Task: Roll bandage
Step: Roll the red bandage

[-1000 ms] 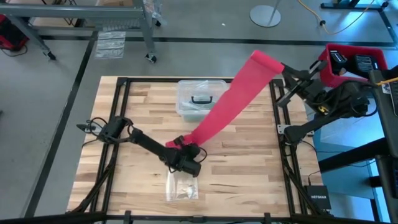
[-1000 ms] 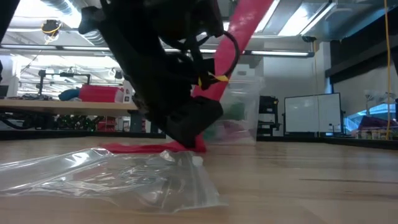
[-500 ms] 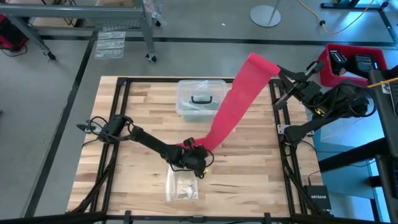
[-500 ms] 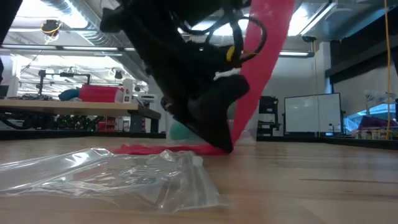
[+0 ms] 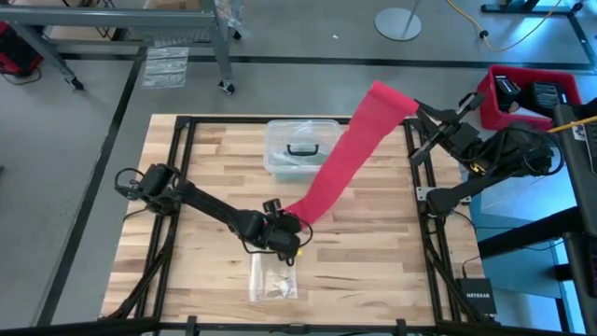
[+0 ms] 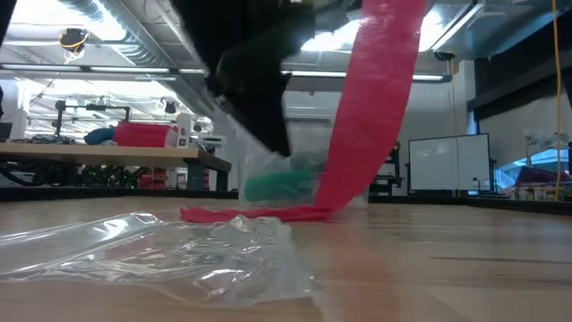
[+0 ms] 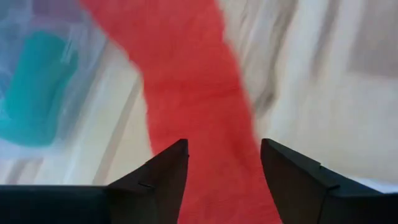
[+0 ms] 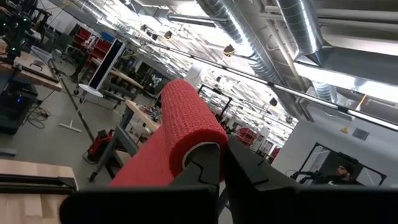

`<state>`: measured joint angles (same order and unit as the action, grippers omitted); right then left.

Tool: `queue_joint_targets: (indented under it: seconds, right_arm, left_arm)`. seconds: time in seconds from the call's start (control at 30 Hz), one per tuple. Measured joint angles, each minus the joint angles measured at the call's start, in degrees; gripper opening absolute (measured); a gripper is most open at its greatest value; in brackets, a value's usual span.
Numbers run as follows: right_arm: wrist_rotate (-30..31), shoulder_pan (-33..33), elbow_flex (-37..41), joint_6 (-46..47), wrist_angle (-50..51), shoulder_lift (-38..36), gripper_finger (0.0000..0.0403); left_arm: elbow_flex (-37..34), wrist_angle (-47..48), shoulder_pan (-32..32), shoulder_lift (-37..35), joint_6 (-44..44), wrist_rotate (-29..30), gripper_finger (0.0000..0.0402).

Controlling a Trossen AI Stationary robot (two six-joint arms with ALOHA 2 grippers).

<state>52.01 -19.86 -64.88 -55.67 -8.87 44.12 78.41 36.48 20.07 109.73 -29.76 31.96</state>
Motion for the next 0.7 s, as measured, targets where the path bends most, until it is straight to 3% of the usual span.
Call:
queue_joint_targets:
  seconds: [0.17, 0.33, 0.5, 0.7]
  right_arm:
    - [-1.18, 0.0, 0.0, 1.69, 1.33, 0.0, 0.0009]
    - [-5.11, 0.0, 0.0, 4.43, 3.27, 0.0, 0.0009]
    - [-9.82, 0.0, 0.0, 11.3, 9.64, 0.0, 0.0009]
    - [-24.04, 0.0, 0.0, 23.09, 19.6, 0.76, 0.0009]
  left_arm:
    - [1.75, 0.58, -1.15, -2.9, 9.29, 0.0, 0.0179]
    - [7.85, 0.19, -4.57, -12.05, 21.68, 0.67, 0.017]
    - [9.32, -2.45, -7.04, -21.44, 29.56, 0.71, 0.0168]
    - [9.36, -11.86, -8.76, -28.8, 40.16, 0.55, 0.0168]
